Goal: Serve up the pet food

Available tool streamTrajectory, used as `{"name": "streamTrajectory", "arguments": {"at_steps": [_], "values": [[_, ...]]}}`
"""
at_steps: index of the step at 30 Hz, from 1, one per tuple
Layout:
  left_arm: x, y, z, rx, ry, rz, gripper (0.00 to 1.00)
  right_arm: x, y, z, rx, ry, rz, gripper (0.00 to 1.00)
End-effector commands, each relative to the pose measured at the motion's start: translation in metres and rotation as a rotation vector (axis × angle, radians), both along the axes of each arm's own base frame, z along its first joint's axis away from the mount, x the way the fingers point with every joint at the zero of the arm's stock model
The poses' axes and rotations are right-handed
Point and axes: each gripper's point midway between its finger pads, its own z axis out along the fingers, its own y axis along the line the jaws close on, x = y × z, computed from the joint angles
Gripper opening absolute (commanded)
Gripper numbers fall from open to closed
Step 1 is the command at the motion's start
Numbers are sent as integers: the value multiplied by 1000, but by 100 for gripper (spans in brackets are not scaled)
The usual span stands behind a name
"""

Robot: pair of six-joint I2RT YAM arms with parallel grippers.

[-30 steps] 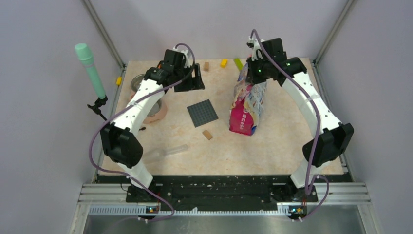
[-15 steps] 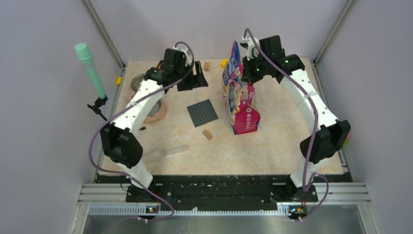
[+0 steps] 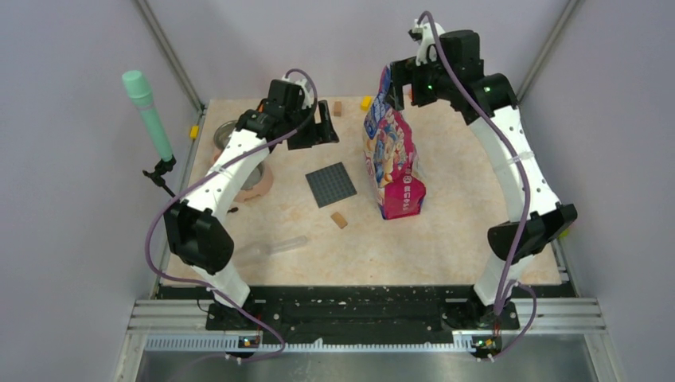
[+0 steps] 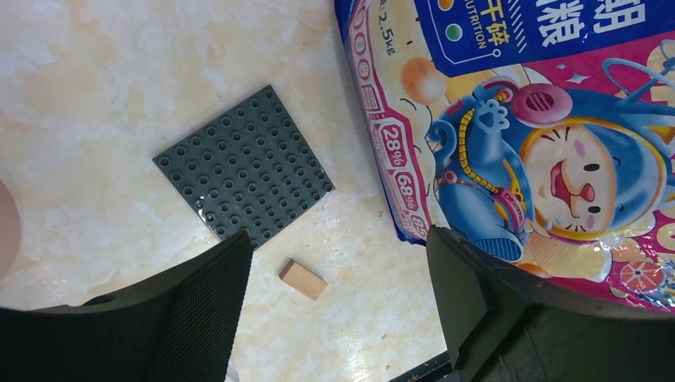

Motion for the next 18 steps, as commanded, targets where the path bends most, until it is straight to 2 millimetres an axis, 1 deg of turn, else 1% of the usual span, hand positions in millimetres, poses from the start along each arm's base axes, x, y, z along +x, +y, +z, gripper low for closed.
{"name": "streamTrajectory", "arguments": {"at_steps": [1,2,4,7,9,10,13,16,18], "values": [[-1,6,26,14,-71,0,85,-22,-12,50,74,-74,-75,90],[-2,8,26,21,-69,3,85,-29,-15,55,84,-79,-79,91],[-8,12,25,35,-59,1,85,-41,-14,60,113,-80,-60,91],[-20,19,16,67,-34,-11,84,-60,-10,66,155,-101,-13,89],[-29,23,7,87,-4,-19,84,-67,-12,66,163,-119,-12,86],[-34,24,3,93,13,-27,83,-68,-12,62,164,-118,-14,85],[-50,31,-11,121,72,-36,83,-72,-11,61,170,-122,-16,82],[-71,49,-30,180,172,39,82,-73,-9,56,143,-124,-14,81],[-89,67,-46,226,266,151,81,-72,-8,53,133,-125,-19,81]]}}
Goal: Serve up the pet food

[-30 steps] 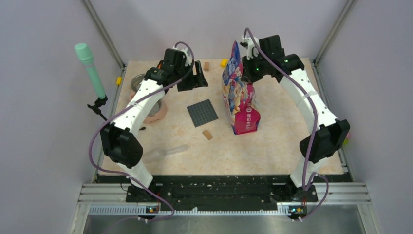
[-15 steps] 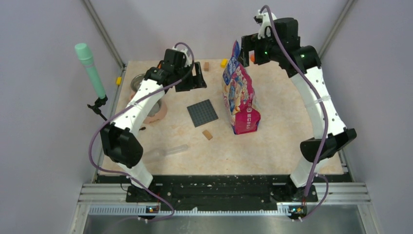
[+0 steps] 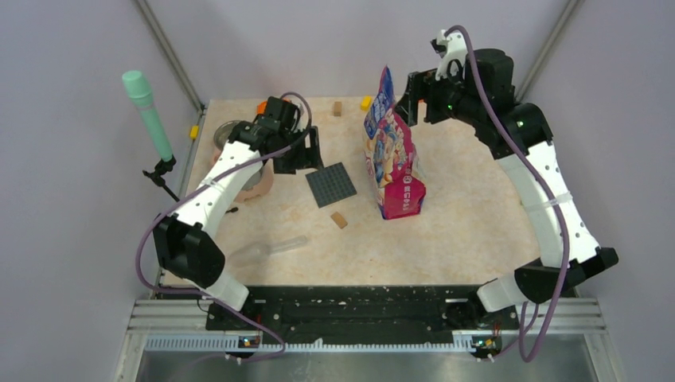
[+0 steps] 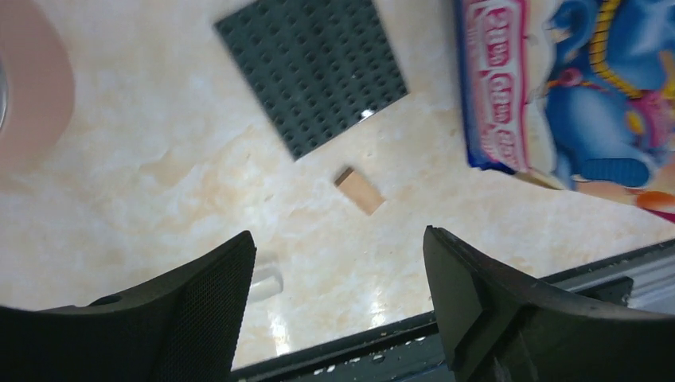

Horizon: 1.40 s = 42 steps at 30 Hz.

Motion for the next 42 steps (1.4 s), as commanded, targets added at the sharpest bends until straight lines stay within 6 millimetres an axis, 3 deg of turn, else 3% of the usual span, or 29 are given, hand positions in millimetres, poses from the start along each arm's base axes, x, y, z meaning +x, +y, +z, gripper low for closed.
{"name": "streamTrajectory", "arguments": {"at_steps": [1,6,8,11,15,19,22,29,36,42], "values": [[-47,44,-24,133,169,214,81,2,7,4,8,-39,-4,81],[-105,77,-59,246,404,488,80,9,11,4,18,-55,-3,85],[-125,79,-79,232,479,571,80,11,14,1,16,-49,10,85],[-137,76,-103,214,553,655,79,15,20,-5,8,-35,34,86],[-137,84,-124,281,612,786,79,17,24,-14,-5,-19,54,87],[-133,62,-144,202,703,907,78,15,24,-25,-16,10,59,87],[-137,59,-160,179,742,1023,78,12,21,-32,-26,20,58,87],[-123,72,-178,51,592,1272,80,1,19,-45,-28,43,74,88],[-113,80,-183,18,507,1317,81,-1,23,-47,-15,56,92,88],[-124,79,-203,43,554,1325,67,-1,23,-49,-17,59,91,88]]}}
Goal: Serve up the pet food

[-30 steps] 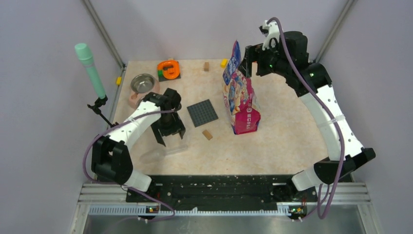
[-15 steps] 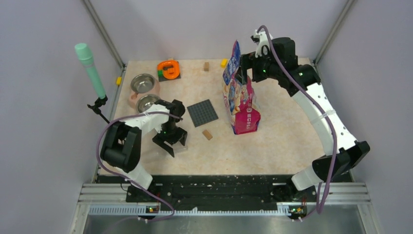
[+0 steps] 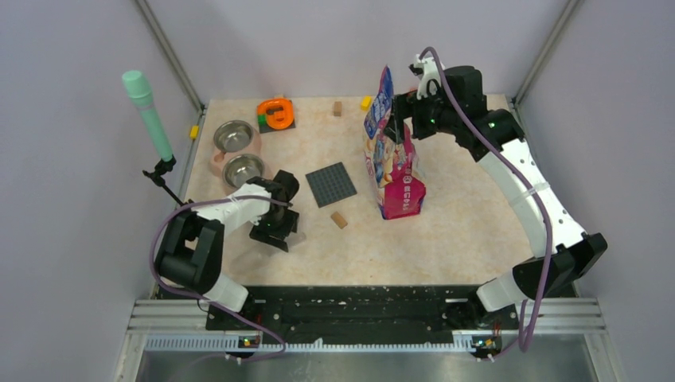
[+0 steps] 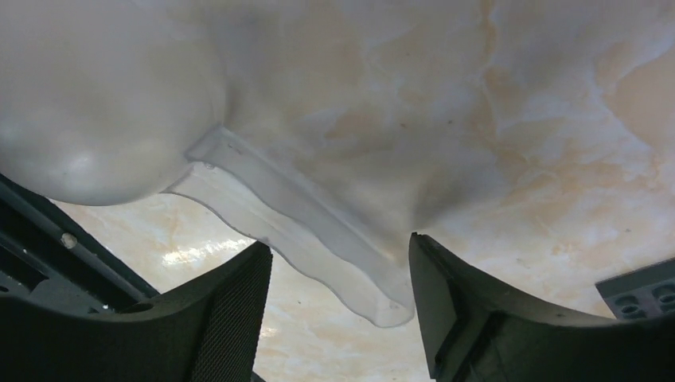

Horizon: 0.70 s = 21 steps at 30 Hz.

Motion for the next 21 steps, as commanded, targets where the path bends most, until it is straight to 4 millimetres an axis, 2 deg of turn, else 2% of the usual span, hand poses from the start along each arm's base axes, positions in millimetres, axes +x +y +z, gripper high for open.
{"name": "streamTrajectory", "arguments": {"at_steps": [1,6,12,14,18,21], "values": [[-1,4,-16,26,-12,59,66,-7,3,25,43,-73,19,88],[-7,-4,-14,21,-10,16,50,-5,1,26,36,-78,6,88],[-9,-14,-7,33,7,-73,19,-3,-1,25,25,-84,-7,88],[-6,-21,2,30,3,-116,12,-2,-3,25,15,-88,-14,88],[5,-51,30,-27,-14,-260,0,0,-8,27,-3,-101,-32,88],[9,-72,51,-63,-22,-392,0,-1,-11,31,-6,-113,-45,88]]}}
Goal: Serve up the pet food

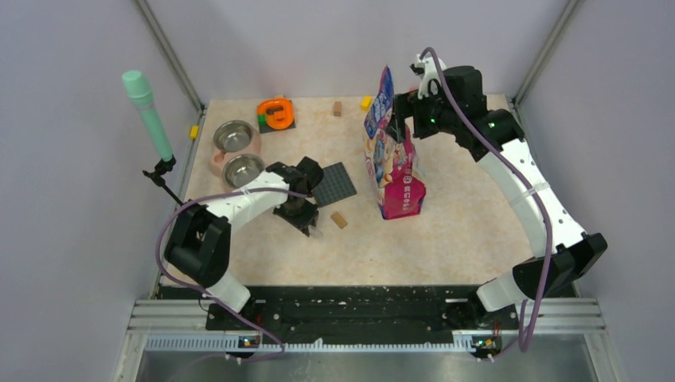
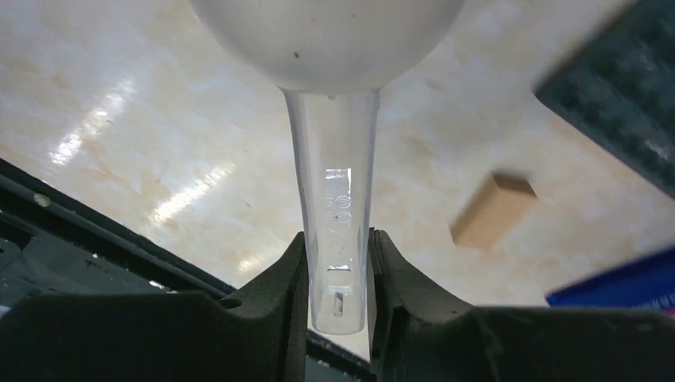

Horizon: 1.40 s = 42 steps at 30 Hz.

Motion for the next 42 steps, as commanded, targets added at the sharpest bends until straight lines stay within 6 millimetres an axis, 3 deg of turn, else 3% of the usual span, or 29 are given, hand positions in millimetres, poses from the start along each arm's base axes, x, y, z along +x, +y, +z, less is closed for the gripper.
{"name": "streamTrajectory", "arguments": {"at_steps": [1,7,11,14,16,19,27,34,42], "values": [[9,-28,36,-34,-26,-194,0,-6,-5,36,22,-106,-14,89],[42,-71,95,-166,-241,-484,0,-15,0,74,111,-141,2,89],[65,-118,155,-378,-580,-727,0,-29,12,116,227,-177,75,89],[73,-139,209,-486,-855,-897,0,-41,25,143,318,-189,149,89],[73,-142,247,-537,-1010,-1001,0,-49,35,158,385,-185,200,89],[72,-131,299,-553,-1174,-1120,0,-57,48,168,467,-166,272,89],[48,-110,400,-782,-1517,-1168,0,-77,75,181,688,-95,444,88],[24,-113,435,-990,-1628,-1196,0,-89,88,167,800,-15,547,87],[16,-117,441,-1106,-1621,-1231,0,-93,94,171,843,-14,592,89]]}}
